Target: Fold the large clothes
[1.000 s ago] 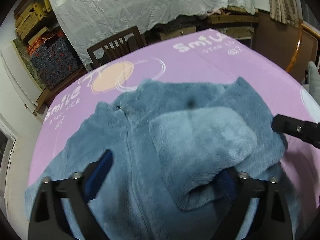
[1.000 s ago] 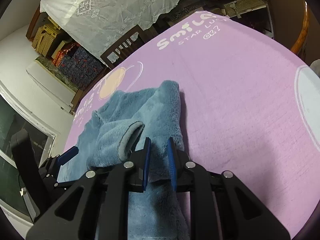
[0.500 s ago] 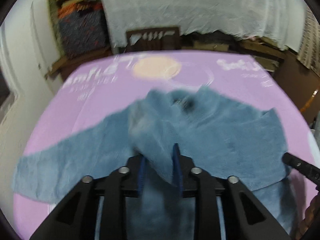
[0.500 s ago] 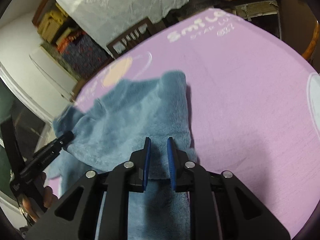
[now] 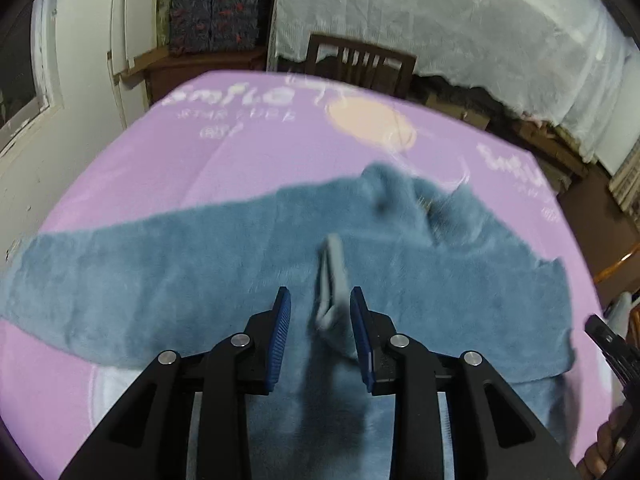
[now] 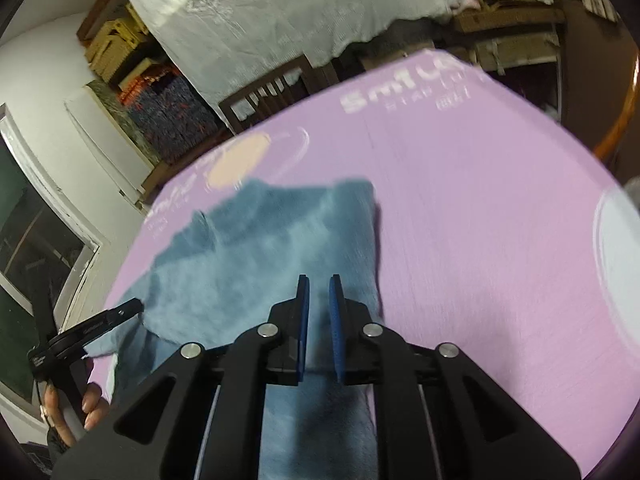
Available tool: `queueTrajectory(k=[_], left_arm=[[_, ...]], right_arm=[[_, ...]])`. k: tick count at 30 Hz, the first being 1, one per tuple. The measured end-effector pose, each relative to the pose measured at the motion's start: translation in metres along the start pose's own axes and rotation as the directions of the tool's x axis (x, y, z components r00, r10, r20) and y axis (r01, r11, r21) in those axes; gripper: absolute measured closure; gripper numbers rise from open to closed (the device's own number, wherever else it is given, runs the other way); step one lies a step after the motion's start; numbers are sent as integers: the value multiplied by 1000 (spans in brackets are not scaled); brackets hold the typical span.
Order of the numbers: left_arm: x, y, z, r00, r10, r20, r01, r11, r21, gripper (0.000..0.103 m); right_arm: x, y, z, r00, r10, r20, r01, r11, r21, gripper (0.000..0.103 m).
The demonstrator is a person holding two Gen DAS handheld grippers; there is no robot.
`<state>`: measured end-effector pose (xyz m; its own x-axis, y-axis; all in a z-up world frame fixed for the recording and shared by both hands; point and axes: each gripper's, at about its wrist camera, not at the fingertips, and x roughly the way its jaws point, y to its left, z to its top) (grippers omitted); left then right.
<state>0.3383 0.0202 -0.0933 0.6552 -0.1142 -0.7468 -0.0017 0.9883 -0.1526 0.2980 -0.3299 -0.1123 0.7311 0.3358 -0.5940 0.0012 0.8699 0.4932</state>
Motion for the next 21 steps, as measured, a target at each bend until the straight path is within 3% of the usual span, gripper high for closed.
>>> queueTrajectory(k=[4,8,12,15,18,21], left_arm=[[-1,-31,8,1000,-7,14,6,994,108,69],[28,-53,10,1000,25,-5,-24,984,176,67],[63,-46,3,995,51,-89,-35,985,170,66],[65,-44,2,996,41,-82,-26,984,176,65],[65,-45,-1,996,53,-69,-39,980,197,65],[56,-37,0,997,21,-72,-10,989,151,65]], right_arm=[[21,15,27,1000,-26,-3,26,999,-24,92],[52,19,36,998,-51,-35,50,998,-25,92],[84,-4,24,989,-94,-111,96,995,6,94],[89,-18,24,991,-31,-128,40,997,63,97],[86,-19,23,992,-22,-121,30,998,61,97],[67,-11,22,995,-41,-90,43,999,23,93]])
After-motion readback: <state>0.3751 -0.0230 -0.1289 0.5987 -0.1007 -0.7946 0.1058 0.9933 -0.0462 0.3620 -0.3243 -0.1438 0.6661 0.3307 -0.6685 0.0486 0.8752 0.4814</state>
